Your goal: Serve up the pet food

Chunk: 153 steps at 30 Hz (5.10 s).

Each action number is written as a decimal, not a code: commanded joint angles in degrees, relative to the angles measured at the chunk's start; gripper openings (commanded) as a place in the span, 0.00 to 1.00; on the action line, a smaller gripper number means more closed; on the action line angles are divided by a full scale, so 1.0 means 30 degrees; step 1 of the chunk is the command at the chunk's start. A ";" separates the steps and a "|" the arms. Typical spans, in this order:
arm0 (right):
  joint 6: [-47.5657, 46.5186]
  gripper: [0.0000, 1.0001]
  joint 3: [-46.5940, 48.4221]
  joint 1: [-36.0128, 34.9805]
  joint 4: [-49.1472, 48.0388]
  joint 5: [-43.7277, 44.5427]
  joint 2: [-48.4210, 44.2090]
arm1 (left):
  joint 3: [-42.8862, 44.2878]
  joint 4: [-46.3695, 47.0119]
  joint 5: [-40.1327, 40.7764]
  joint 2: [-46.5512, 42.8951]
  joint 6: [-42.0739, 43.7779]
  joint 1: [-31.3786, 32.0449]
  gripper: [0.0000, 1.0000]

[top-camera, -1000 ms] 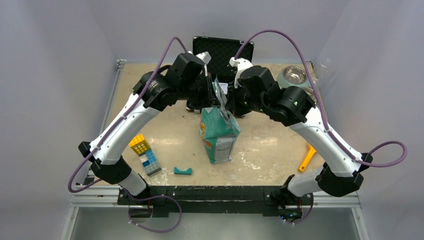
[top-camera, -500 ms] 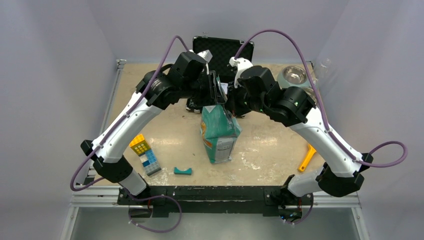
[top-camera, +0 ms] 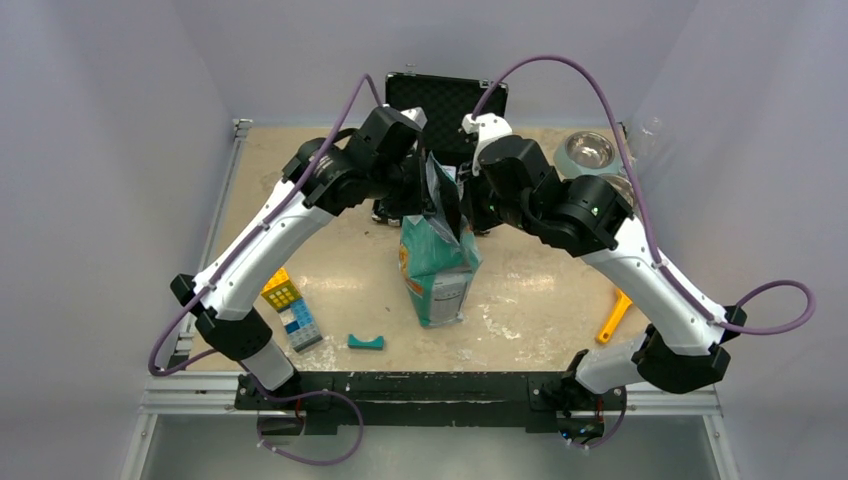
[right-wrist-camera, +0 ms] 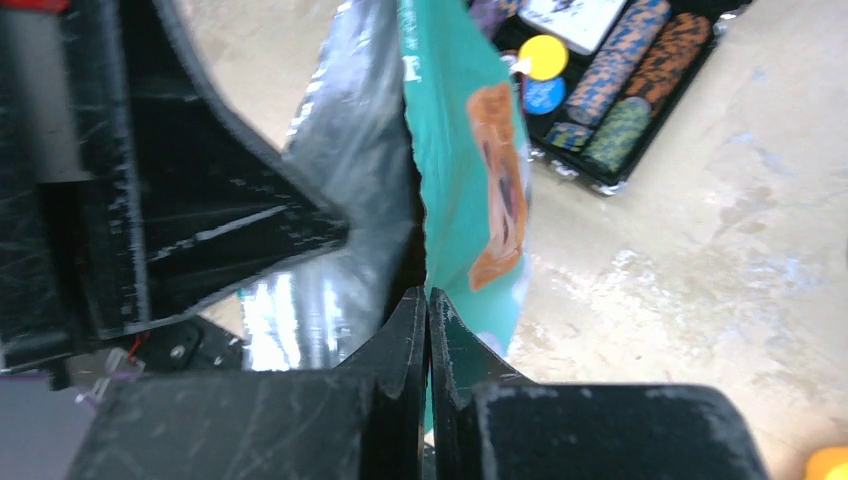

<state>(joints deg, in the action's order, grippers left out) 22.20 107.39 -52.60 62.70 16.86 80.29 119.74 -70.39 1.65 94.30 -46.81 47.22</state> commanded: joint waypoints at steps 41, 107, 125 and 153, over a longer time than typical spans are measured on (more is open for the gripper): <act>-0.2179 0.00 0.4515 -0.1595 -0.2551 -0.0262 0.2296 | 0.8520 -0.8771 0.8040 0.0927 0.3357 -0.2864 0.00; 0.0233 0.00 0.1709 0.2508 -0.2874 -0.7911 0.3191 | 0.2228 -0.3872 -0.0666 -0.0123 0.8578 -0.3560 0.02; 0.4232 0.86 -0.8542 0.5140 0.2173 -0.3472 -0.9295 | -0.4157 1.0347 -0.8692 0.6044 0.1211 -0.0067 0.00; 0.1580 0.86 -0.2895 0.4673 -0.1292 -0.8621 -0.3554 | 0.3345 -0.3498 0.1132 -0.1615 0.9517 -0.1036 0.00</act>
<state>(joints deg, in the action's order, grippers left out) 29.98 88.90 -37.71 63.31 -4.49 63.92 120.97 -79.83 1.98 91.20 -24.08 43.51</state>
